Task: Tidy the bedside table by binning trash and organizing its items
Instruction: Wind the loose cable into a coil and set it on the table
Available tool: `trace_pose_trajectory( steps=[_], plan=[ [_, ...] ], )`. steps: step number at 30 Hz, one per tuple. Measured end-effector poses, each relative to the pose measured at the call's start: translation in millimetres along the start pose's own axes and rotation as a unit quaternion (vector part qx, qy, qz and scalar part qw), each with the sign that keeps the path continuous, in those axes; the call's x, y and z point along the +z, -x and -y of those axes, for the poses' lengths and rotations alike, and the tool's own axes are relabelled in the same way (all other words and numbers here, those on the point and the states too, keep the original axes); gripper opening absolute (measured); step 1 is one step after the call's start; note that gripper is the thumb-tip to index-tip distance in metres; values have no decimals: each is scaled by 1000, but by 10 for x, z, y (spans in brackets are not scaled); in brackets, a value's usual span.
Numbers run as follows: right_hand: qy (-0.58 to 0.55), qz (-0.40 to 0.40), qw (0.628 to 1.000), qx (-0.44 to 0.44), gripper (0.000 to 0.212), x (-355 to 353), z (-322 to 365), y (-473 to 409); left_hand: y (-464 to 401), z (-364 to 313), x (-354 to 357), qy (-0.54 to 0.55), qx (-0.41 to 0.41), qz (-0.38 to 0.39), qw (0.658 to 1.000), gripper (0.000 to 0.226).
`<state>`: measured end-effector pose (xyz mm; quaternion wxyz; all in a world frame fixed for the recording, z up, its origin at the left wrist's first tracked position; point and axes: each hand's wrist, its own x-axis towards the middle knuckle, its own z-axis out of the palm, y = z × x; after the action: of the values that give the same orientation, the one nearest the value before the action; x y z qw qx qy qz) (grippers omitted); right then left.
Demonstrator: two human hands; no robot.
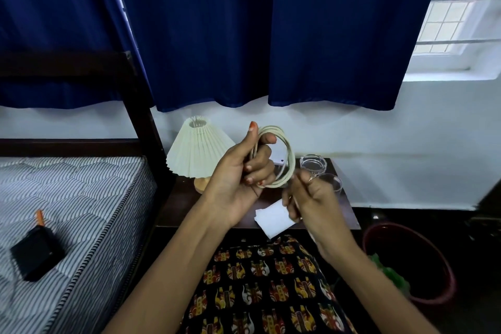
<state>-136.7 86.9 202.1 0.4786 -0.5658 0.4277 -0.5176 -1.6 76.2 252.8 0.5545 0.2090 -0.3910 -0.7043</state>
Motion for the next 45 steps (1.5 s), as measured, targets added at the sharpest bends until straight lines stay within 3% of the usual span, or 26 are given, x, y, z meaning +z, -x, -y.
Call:
trace_pose_trajectory(
  steps=[3,6,10,13,18,28,31,34,37,39,42,45],
  plan=[
    [60,66,996,27,19,90,-113,146,-37,-10,-17,32,22,-15,999,40],
    [181,121,976,2,19,119,-131,248,-61,5,-52,-3,39,-41,998,36],
    [334,142,930,-56,17,38,8,274,-38,70,-123,-147,45,-57,986,33],
    [455,139,876,-73,22,-43,150,239,-18,130,-175,-287,50,-48,955,31],
    [537,168,821,-103,23,-104,445,183,32,195,-143,-405,25,-14,914,27],
    [507,258,798,-200,11,-233,792,-39,167,267,-66,-423,-10,12,906,37],
    [495,306,785,-212,14,-286,856,-129,157,287,-60,-344,-53,-3,938,53],
    [476,335,777,-242,20,-339,912,-205,140,269,-43,-254,-83,-12,964,42],
    [468,320,774,-282,23,-365,912,-261,150,238,-26,-223,-101,1,970,39],
    [470,291,772,-315,21,-371,893,-292,169,225,-12,-220,-131,28,966,56],
    [465,250,787,-318,17,-386,822,-342,207,245,-4,-210,-149,57,965,74],
    [418,249,834,-262,15,-407,736,-359,201,273,-32,-217,-148,51,963,70]
  ],
)
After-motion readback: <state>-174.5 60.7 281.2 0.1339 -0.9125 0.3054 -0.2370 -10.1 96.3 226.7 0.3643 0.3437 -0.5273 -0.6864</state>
